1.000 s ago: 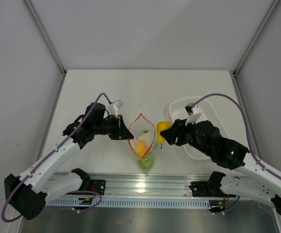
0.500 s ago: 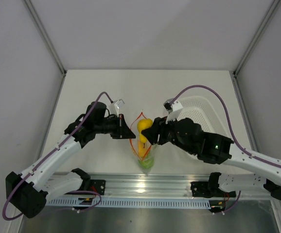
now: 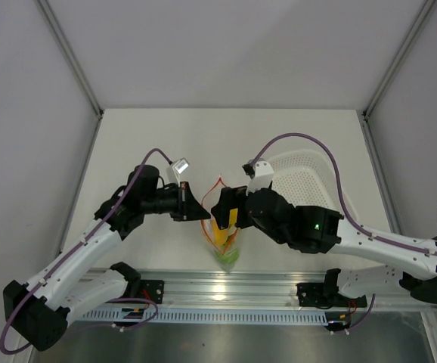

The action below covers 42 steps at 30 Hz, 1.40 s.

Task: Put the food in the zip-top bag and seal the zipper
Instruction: Place the fake fruit in the zipper food storage bag.

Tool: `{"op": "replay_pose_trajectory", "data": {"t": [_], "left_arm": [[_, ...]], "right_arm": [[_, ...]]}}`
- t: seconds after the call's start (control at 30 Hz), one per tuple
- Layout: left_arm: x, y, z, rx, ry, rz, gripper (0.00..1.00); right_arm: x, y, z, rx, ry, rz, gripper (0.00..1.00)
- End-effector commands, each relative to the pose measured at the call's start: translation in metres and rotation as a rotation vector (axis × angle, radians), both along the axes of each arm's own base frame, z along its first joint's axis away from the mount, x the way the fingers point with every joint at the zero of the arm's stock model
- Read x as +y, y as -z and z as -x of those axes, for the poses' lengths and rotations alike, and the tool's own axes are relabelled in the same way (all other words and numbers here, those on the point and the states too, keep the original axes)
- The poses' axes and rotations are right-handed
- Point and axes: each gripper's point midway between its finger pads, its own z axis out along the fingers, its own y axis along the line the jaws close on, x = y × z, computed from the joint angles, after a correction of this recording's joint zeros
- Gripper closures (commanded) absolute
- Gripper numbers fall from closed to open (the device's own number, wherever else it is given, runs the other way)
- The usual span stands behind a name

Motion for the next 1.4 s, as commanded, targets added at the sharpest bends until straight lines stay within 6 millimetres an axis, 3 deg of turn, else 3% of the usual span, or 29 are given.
{"op": "replay_pose_trajectory", "data": {"t": [0.0, 0.23, 0.47, 0.63, 0.73, 0.93, 1.07, 1.23, 1.37], "left_arm": [[-0.004, -0.015, 0.001, -0.027, 0.024, 0.047, 0.99], [-0.003, -0.014, 0.002, -0.038, 0.018, 0.054, 0.99], [-0.002, -0.013, 0.004, -0.043, 0.024, 0.056, 0.99], [-0.003, -0.013, 0.005, -0.04, 0.045, 0.051, 0.99], [-0.004, -0.012, 0.005, -0.039, 0.054, 0.047, 0.99], [-0.005, -0.015, 0.005, -0.04, 0.073, 0.042, 0.99], [-0.005, -0.017, 0.004, -0.043, 0.075, 0.034, 0.99], [-0.006, -0.02, 0.003, -0.049, 0.081, 0.032, 0.99], [-0.007, -0.021, 0.002, -0.052, 0.084, 0.036, 0.99]], "right_arm": [[-0.012, -0.013, -0.003, -0.011, 0.064, -0.022, 0.01], [-0.028, 0.006, 0.02, -0.018, 0.038, 0.012, 0.02], [-0.064, 0.007, 0.012, -0.042, 0.131, 0.02, 0.05], [-0.075, 0.019, 0.003, -0.001, 0.142, 0.011, 0.08], [-0.068, 0.025, 0.0, 0.039, 0.09, -0.027, 0.11], [-0.053, 0.004, -0.015, 0.039, 0.039, -0.124, 0.18], [-0.04, 0.002, -0.026, 0.084, -0.023, -0.149, 0.28], [-0.022, 0.013, -0.03, 0.123, -0.071, -0.11, 0.33], [-0.012, 0.016, -0.032, 0.136, -0.096, -0.097, 0.44]]}}
